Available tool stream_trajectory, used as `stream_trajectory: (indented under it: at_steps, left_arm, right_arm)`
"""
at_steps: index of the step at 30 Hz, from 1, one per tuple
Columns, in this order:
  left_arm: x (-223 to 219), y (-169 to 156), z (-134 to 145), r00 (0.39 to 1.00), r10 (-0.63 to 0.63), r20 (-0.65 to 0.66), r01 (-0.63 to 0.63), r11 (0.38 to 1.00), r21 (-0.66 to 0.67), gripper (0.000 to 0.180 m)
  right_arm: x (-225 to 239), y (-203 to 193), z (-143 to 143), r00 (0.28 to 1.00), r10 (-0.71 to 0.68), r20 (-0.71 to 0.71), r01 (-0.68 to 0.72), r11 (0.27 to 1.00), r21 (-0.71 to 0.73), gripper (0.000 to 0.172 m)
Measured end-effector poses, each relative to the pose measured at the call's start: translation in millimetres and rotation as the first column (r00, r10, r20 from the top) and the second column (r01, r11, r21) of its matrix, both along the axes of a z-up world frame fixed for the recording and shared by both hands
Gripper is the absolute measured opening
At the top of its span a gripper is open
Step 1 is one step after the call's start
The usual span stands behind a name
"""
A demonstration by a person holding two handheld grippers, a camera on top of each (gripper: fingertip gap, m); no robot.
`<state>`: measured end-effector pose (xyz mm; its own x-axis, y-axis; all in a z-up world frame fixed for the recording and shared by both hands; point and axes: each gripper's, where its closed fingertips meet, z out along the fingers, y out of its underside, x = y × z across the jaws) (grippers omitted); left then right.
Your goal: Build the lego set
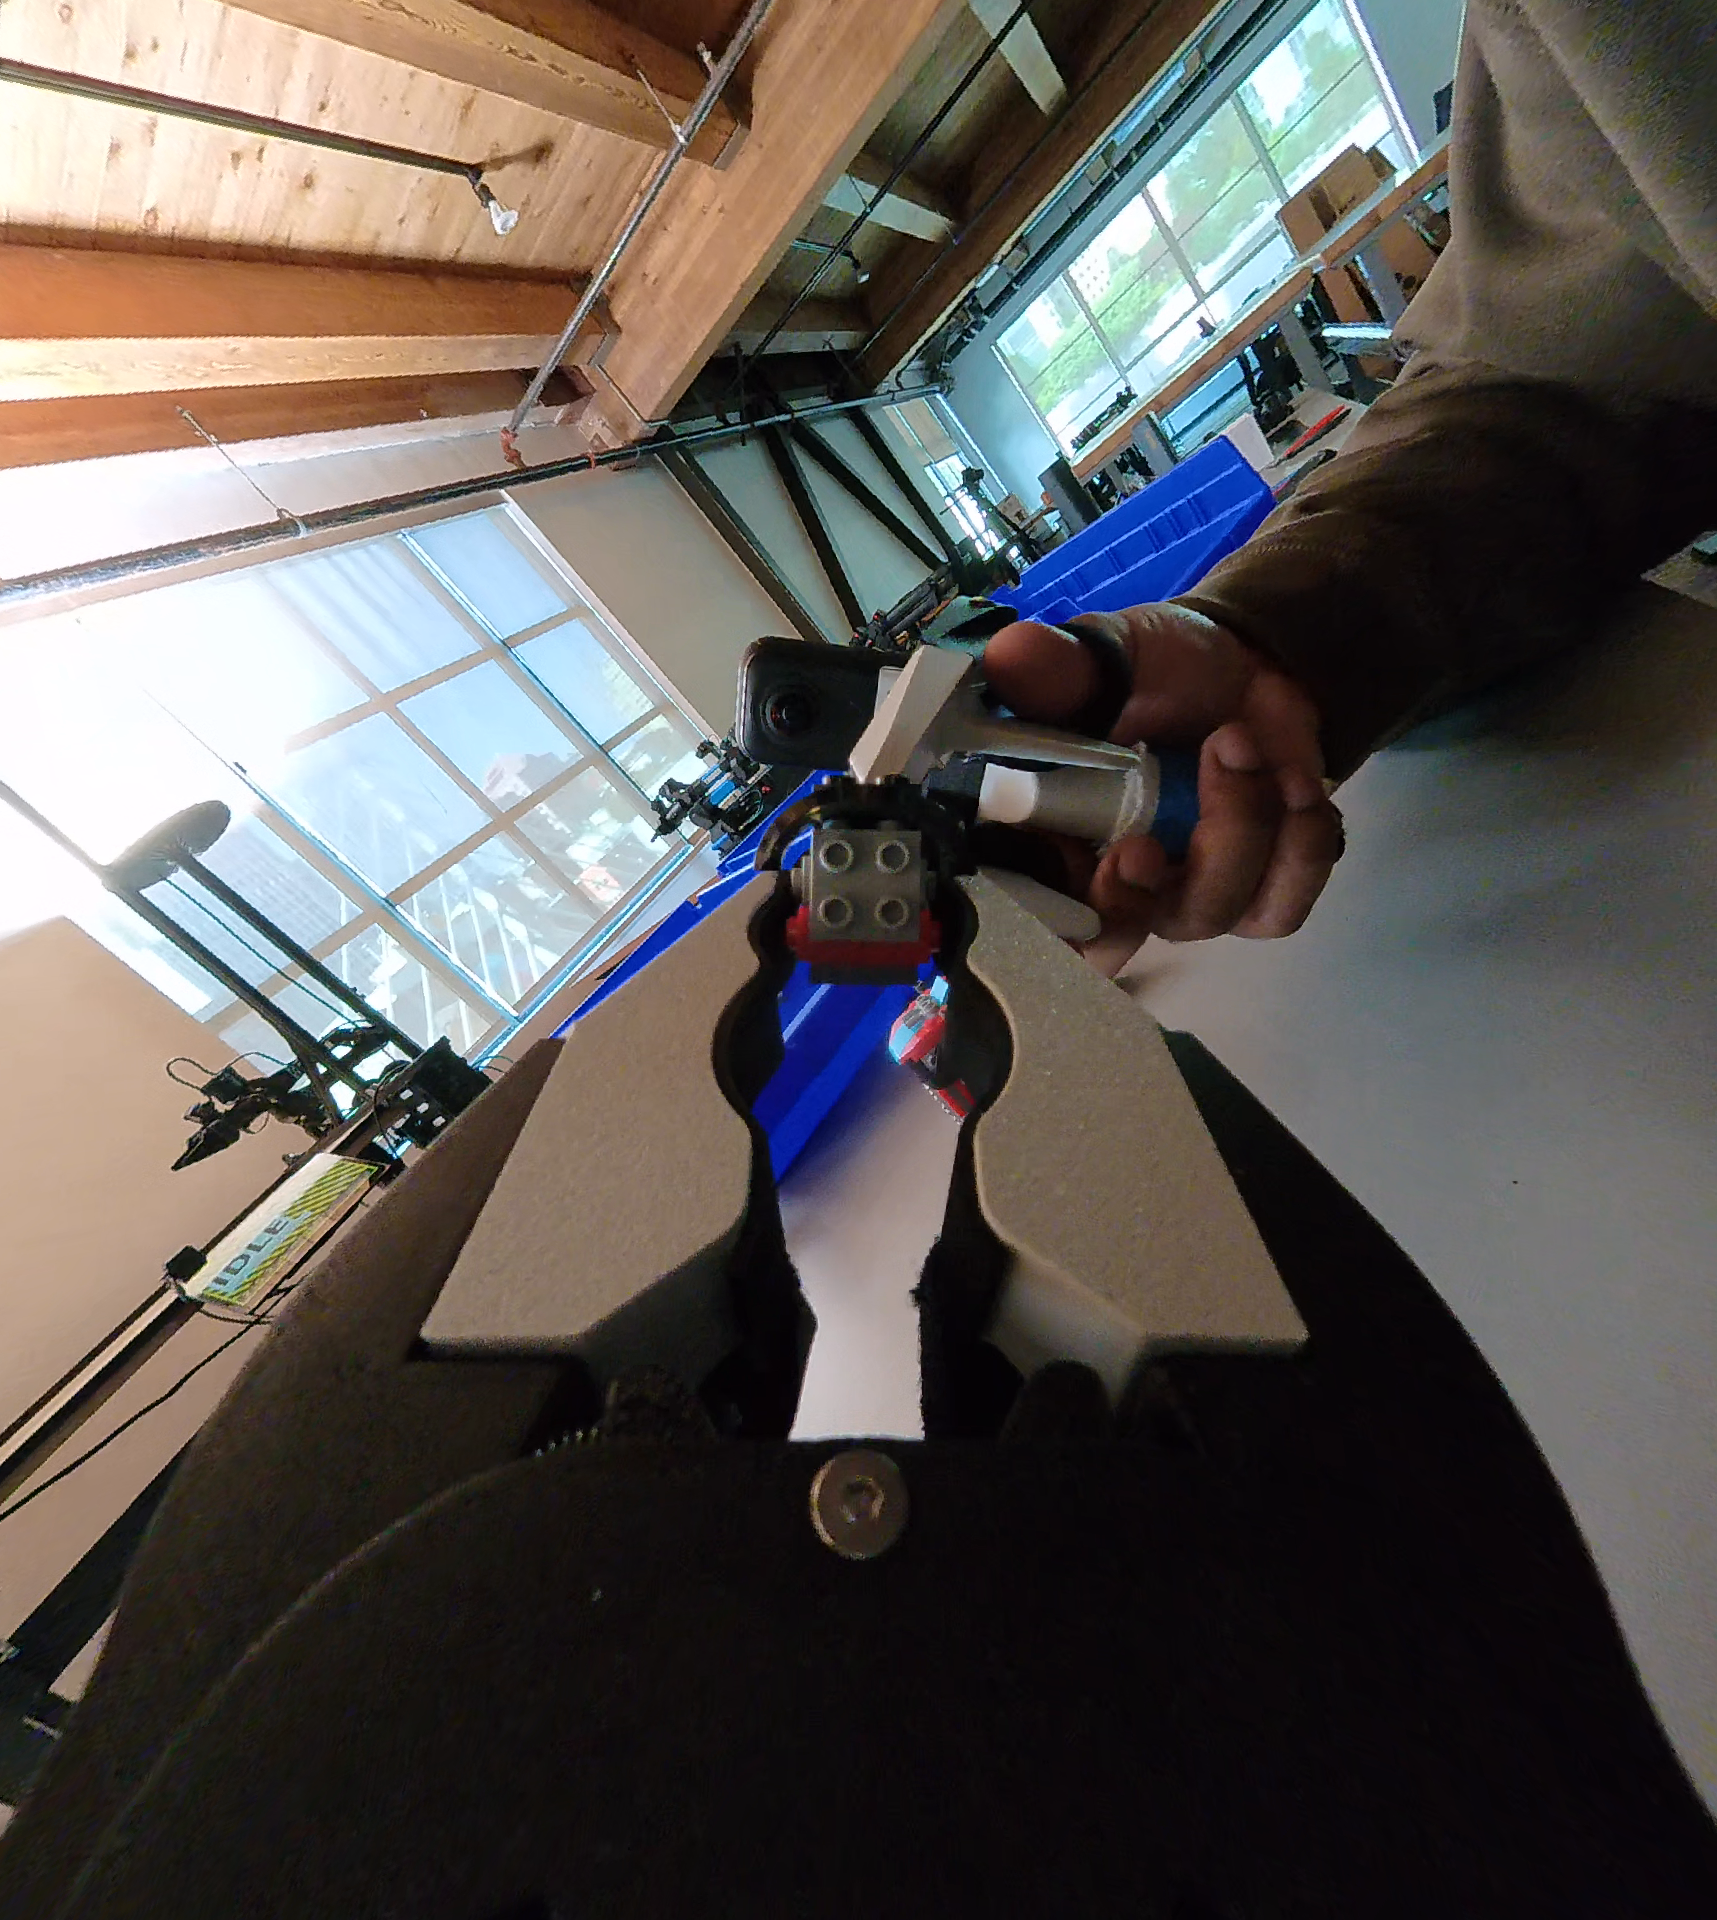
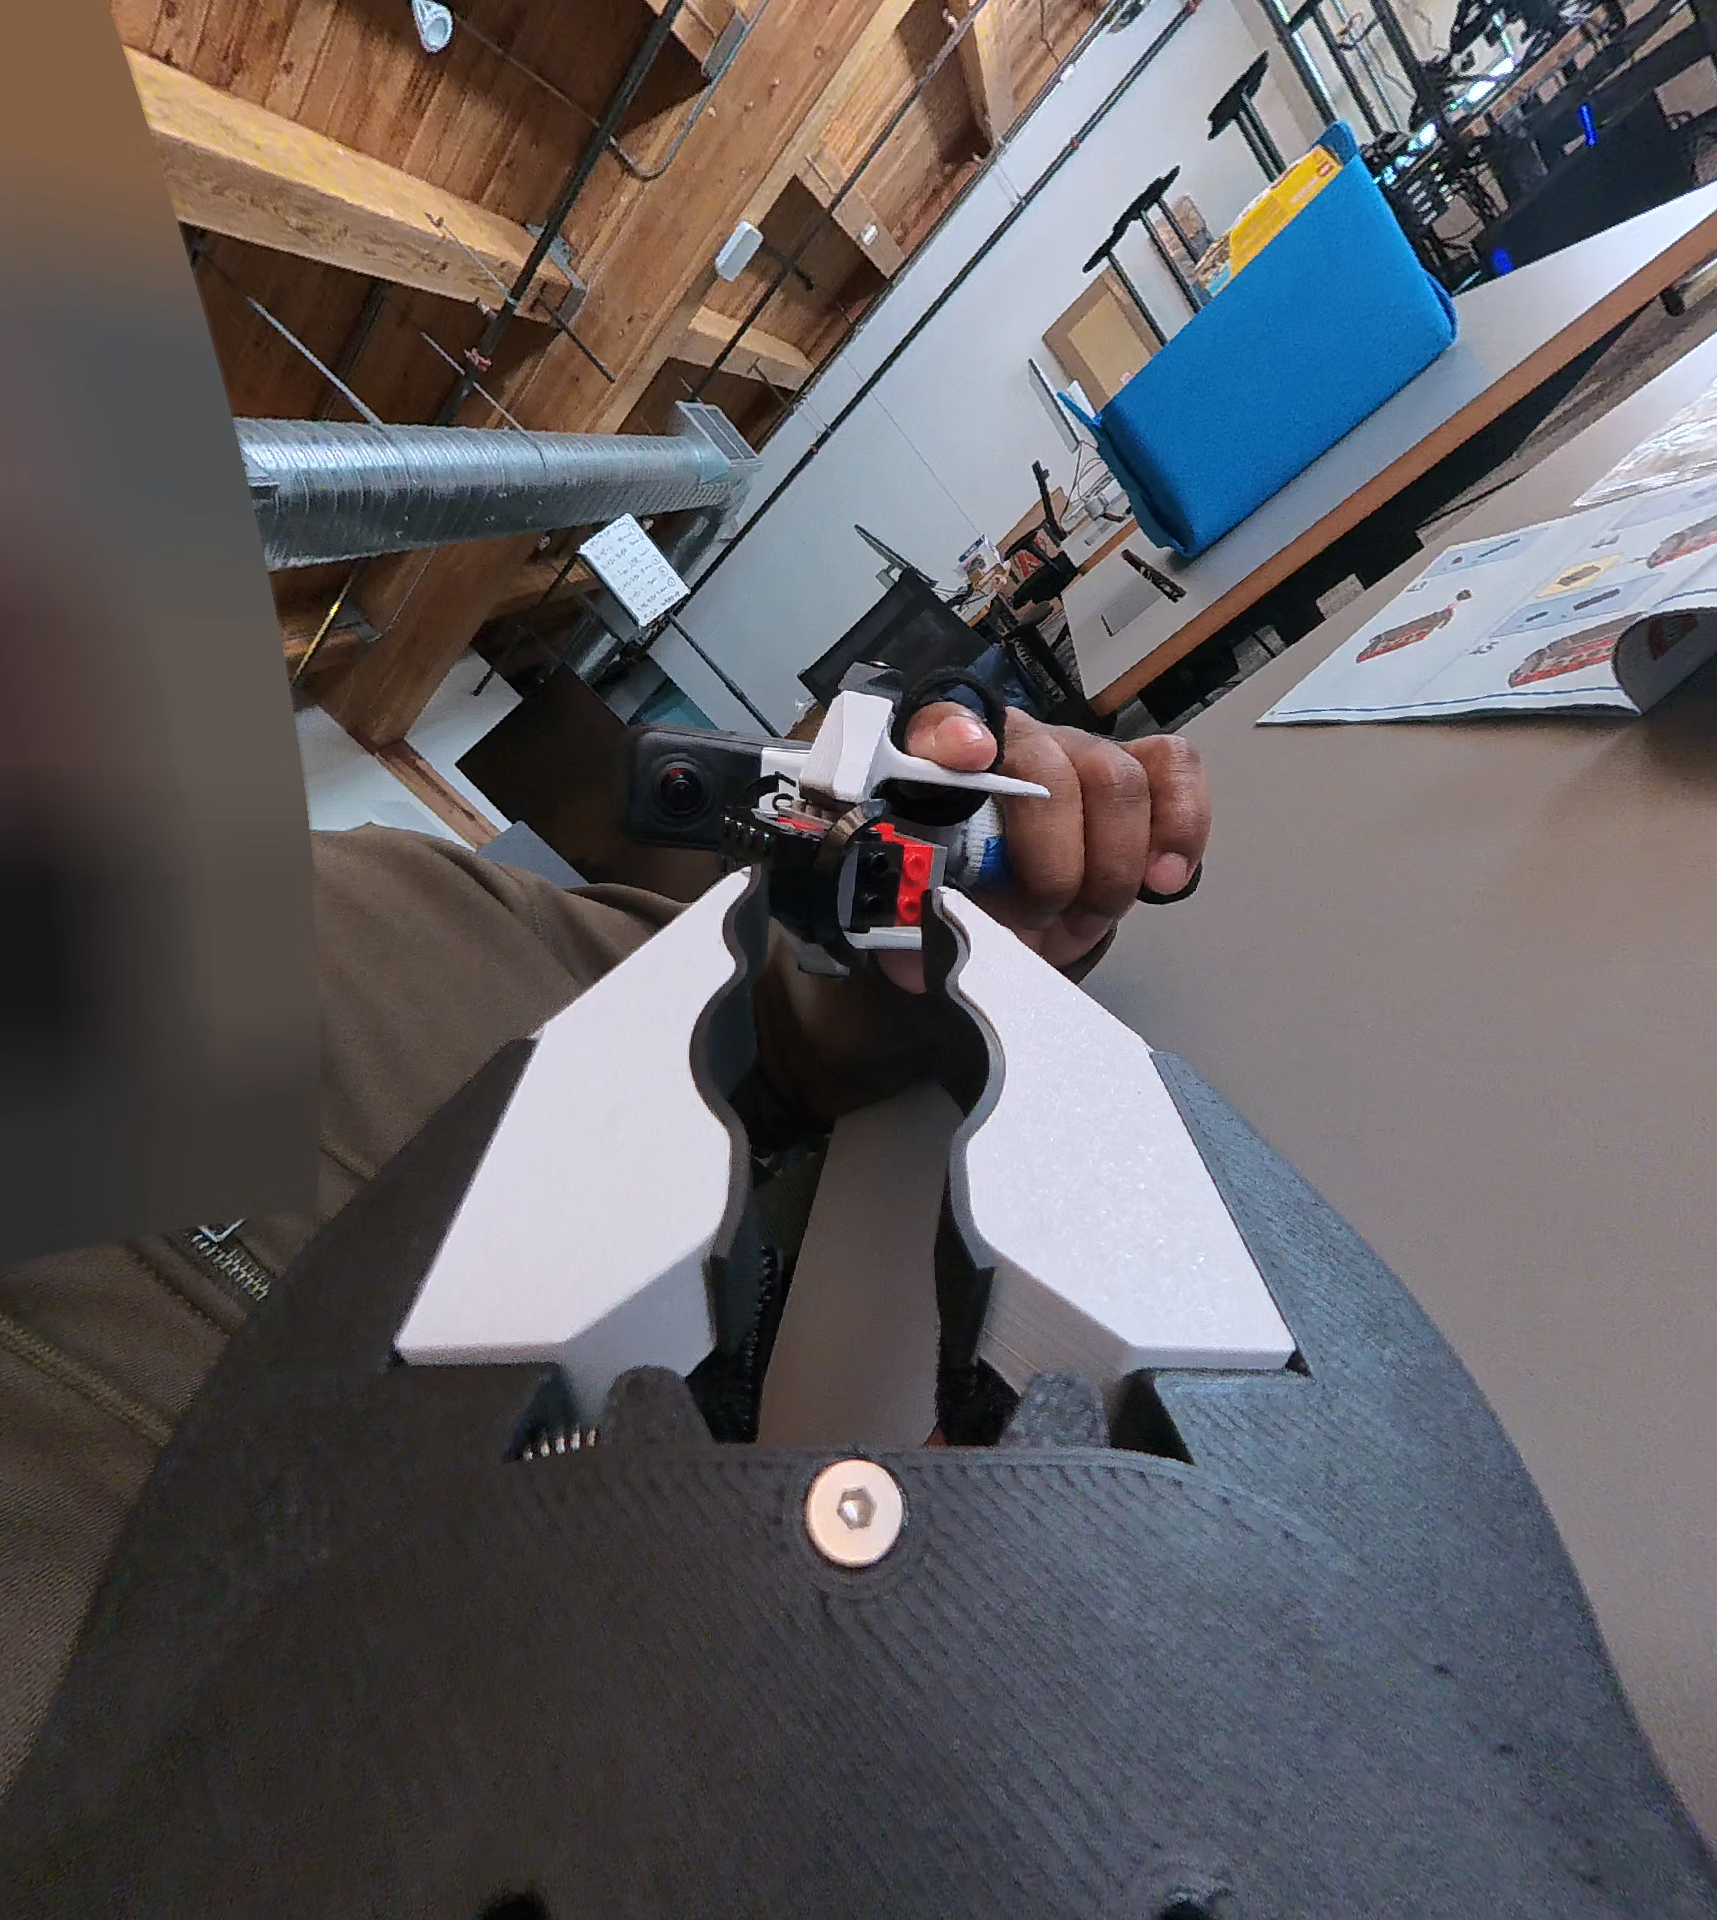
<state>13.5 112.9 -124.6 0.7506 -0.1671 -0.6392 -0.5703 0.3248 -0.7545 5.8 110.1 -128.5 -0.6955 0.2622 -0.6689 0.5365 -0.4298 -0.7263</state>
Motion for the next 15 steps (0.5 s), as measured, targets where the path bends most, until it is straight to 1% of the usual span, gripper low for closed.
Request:
stream_trajectory:
  at_steps: [15]
  left_arm:
    - [5.2,-2.3,1.7,1.000,-0.031,0.007,0.031,0.999,0.011,0.026]
  right_arm:
    - [4.9,-2.8,1.3,0.999,0.010,-0.033,-0.009,1.000,0.016,0.029]
